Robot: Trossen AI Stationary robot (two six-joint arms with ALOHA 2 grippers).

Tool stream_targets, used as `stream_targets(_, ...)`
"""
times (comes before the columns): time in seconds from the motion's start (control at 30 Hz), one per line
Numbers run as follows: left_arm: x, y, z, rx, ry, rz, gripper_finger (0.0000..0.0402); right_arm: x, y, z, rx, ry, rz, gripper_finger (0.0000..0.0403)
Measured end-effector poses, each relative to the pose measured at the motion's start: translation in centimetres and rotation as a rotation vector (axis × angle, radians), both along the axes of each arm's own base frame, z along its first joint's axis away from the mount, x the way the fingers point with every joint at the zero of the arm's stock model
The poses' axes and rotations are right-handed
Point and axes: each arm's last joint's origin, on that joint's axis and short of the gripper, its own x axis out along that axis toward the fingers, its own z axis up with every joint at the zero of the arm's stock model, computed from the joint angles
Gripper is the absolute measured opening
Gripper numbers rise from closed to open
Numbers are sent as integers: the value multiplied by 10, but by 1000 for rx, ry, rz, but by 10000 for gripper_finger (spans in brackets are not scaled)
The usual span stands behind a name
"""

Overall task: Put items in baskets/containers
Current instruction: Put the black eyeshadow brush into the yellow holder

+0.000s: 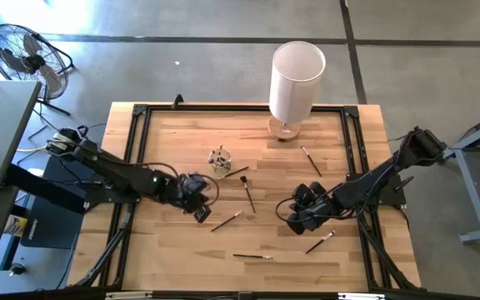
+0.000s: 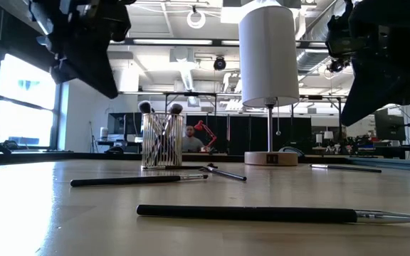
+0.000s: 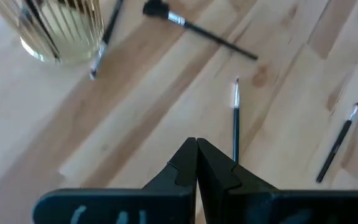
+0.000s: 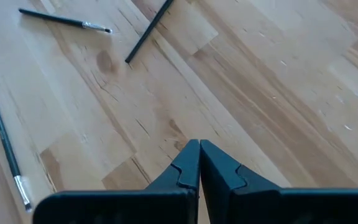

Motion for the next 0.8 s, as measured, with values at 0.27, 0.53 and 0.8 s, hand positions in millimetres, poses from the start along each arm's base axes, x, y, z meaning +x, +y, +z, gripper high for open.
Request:
stream_targets(0.27, 12, -24, -11, -37, -74, -14, 0, 1, 0, 1, -37, -3, 52, 7)
stream_targets(0.53, 43, -30, -17, -56, -258, -10, 1, 2, 0, 1, -50, -19, 45, 7)
stream_targets(0.8, 92, -33, 6, 25, -142, -67, 0, 2, 0, 1, -55, -16, 51, 7)
